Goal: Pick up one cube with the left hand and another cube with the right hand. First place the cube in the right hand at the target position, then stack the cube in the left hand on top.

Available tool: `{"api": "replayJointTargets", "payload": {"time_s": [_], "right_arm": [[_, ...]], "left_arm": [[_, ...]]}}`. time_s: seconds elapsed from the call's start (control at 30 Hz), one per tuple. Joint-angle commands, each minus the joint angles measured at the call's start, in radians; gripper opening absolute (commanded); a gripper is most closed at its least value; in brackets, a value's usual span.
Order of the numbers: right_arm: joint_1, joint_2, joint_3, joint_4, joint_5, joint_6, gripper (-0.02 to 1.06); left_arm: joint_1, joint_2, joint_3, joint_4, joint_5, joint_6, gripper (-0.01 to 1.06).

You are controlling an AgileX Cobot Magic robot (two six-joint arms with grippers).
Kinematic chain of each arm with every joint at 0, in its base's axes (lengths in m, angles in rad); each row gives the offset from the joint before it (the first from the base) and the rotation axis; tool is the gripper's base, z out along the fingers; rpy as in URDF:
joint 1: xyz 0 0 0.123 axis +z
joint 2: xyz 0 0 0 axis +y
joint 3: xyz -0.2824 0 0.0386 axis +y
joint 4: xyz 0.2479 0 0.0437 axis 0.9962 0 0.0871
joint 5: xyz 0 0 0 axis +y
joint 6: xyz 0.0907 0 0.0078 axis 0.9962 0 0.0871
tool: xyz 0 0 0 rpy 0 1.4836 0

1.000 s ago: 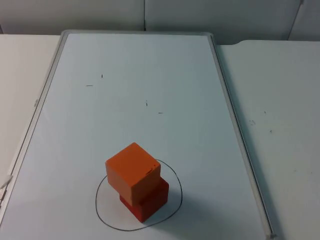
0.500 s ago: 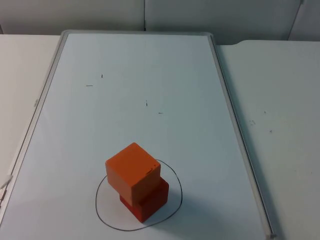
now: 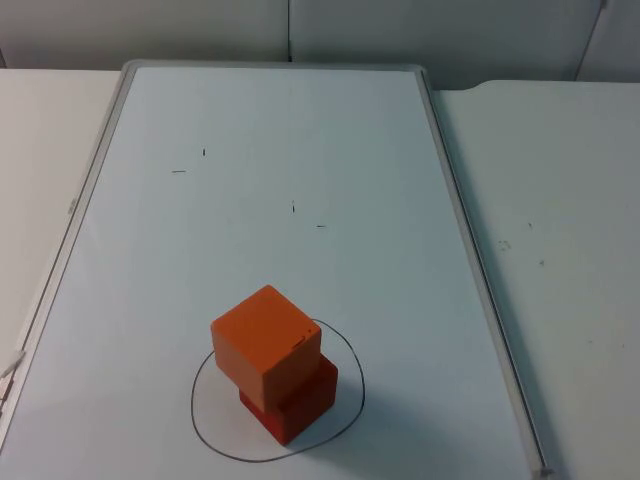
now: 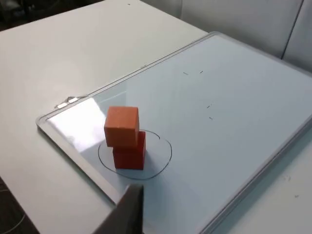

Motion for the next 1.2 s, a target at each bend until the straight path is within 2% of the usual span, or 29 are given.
{"api": "replayJointTargets", "payload": {"time_s": [0.0,0.2,0.33,0.8,0.87,0.9,0.93,0.97,1.17], "right_arm": [[0.003,-0.017,0.017,0.003,0.017,0.001,1.0],[0.003,-0.094,0.09,0.003,0.024,0.035,1.0],[0.003,-0.141,0.095,-0.001,0.068,0.045,1.0],[0.003,-0.144,0.11,-0.016,0.096,0.079,1.0],[0.003,-0.144,0.11,-0.016,0.096,0.079,1.0],[0.003,-0.144,0.11,-0.016,0.096,0.079,1.0],[0.003,-0.144,0.11,-0.016,0.096,0.079,1.0],[0.003,-0.144,0.11,-0.016,0.096,0.079,1.0],[0.003,-0.144,0.11,-0.016,0.096,0.079,1.0]], "left_arm": [[-0.007,-0.044,0.021,0.013,0.005,-0.019,0.67],[-0.007,-0.143,0.042,0.027,-0.004,-0.019,0.67],[-0.007,-0.201,0.042,0.034,-0.004,-0.019,0.67],[-0.007,-0.201,0.042,0.069,-0.004,-0.009,0.67],[-0.007,-0.201,0.042,0.064,-0.004,-0.003,0.78],[-0.007,-0.201,0.042,0.064,-0.004,-0.003,0.78],[-0.007,-0.201,0.042,0.064,-0.004,0.0,0.88],[-0.007,-0.201,0.042,0.064,-0.004,0.0,1.03],[-0.007,-0.201,0.042,0.064,-0.004,0.0,1.05]]}}
